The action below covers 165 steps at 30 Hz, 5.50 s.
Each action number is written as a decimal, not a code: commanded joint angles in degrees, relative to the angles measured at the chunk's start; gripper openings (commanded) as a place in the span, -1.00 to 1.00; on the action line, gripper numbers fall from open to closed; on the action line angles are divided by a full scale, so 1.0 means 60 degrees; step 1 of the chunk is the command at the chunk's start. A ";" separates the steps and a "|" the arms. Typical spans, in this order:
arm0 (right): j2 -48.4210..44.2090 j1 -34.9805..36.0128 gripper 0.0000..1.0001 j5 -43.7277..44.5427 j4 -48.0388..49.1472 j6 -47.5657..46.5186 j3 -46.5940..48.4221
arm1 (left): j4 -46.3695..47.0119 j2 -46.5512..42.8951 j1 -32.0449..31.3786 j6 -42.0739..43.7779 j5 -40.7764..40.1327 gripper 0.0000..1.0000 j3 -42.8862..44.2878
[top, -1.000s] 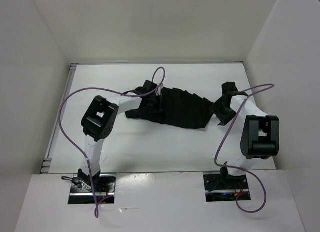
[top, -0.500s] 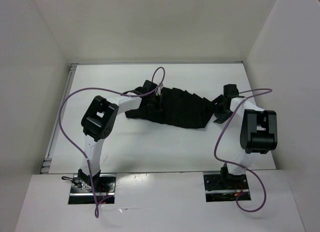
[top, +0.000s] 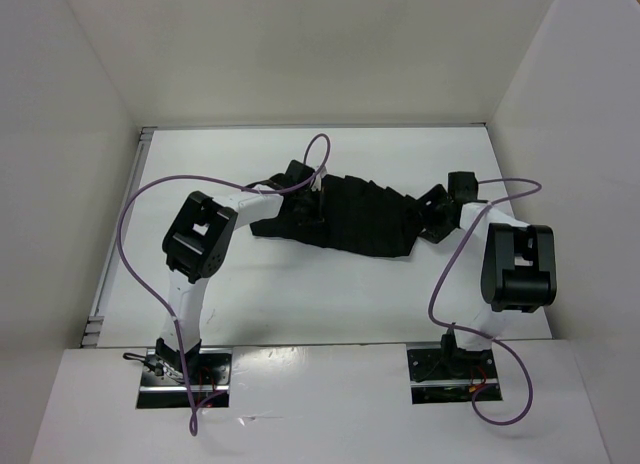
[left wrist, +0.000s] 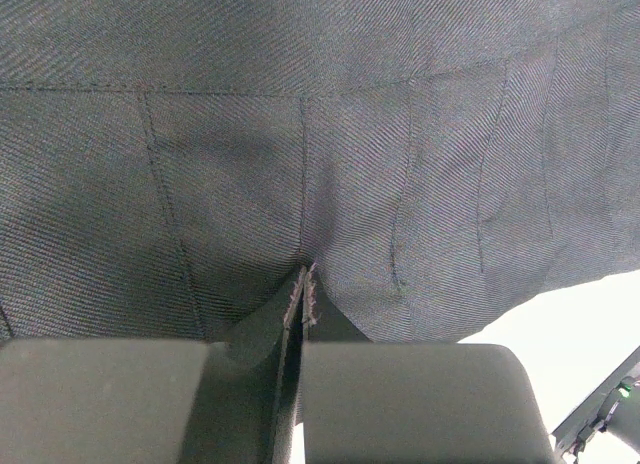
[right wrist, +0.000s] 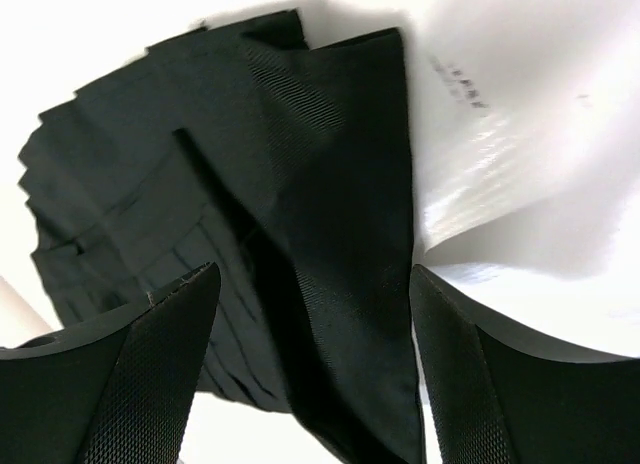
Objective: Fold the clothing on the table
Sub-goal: Fold the skirt
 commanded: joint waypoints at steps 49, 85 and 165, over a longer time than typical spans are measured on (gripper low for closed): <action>-0.0578 0.2920 -1.00 -0.1133 -0.1984 -0.1005 0.4295 | -0.2918 -0.1269 0.0813 0.1262 -0.0714 -0.25 0.2210; 0.1295 0.5262 -1.00 -0.1221 -0.2189 -0.1269 0.6579 | -0.3051 -0.0114 0.0976 0.0998 -0.2547 -1.00 0.0408; -0.5718 0.0492 0.30 -0.0736 -0.2642 -0.1898 0.0151 | -0.3109 -0.7966 0.2615 0.0808 -0.0481 0.50 -0.3604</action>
